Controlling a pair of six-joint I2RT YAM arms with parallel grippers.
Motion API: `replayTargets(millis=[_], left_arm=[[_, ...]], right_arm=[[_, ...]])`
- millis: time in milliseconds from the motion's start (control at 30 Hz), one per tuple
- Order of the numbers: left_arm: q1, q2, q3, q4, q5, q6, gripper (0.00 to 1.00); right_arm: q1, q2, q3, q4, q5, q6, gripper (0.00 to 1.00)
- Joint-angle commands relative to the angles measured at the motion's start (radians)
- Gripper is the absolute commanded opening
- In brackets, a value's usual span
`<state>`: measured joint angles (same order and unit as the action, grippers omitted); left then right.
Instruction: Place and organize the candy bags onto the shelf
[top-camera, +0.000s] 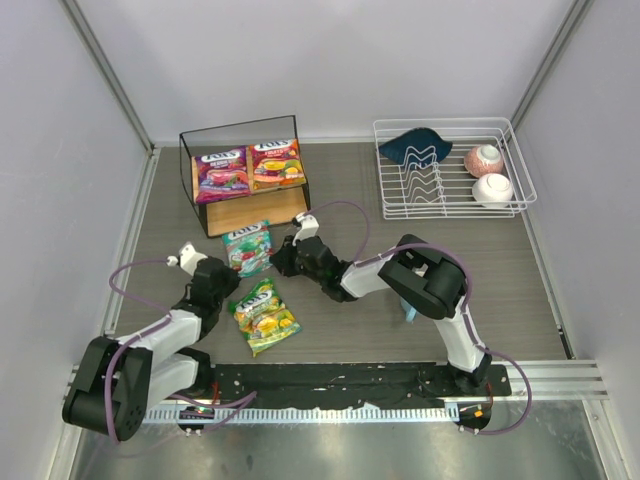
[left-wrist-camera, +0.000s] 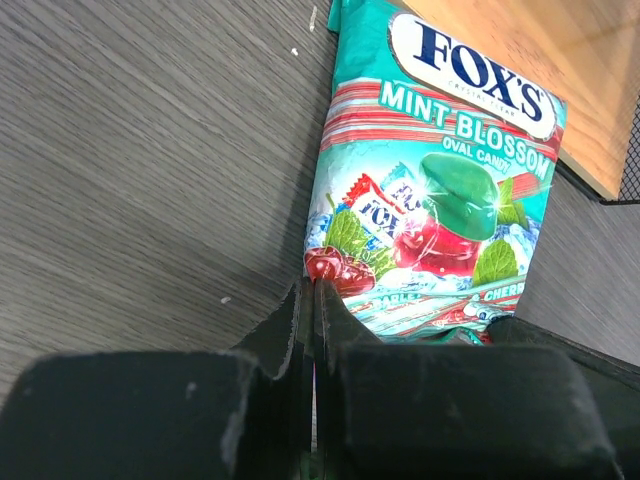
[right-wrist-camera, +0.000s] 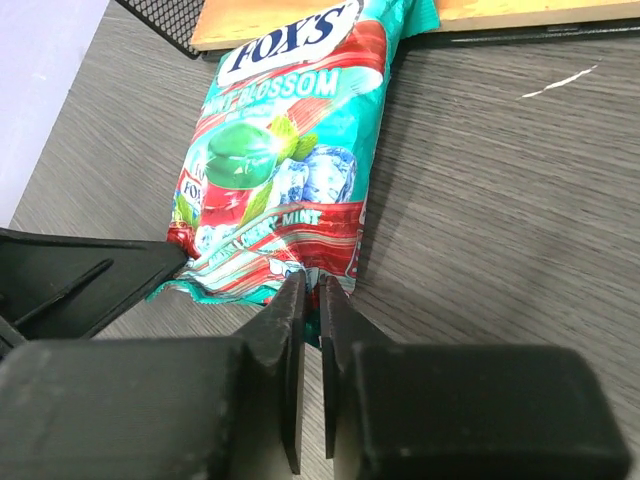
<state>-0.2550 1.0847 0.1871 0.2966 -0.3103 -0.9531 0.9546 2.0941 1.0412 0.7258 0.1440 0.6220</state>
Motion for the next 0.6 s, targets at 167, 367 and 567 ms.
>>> replayTargets(millis=[167,367,567], left_arm=[[0.0,-0.005,-0.017,0.1,0.017,0.08,0.0],[-0.001,-0.089,-0.032,0.162,0.037,0.132,0.0],[-0.003,-0.132,-0.02,0.197,0.053,0.185,0.0]], right_arm=[[-0.007,-0.032,-0.04,0.124,-0.003,-0.064,0.01],[-0.007,-0.095,-0.099,0.155,0.066,-0.139,0.01],[-0.005,-0.134,-0.13,0.178,0.126,-0.202,0.01]])
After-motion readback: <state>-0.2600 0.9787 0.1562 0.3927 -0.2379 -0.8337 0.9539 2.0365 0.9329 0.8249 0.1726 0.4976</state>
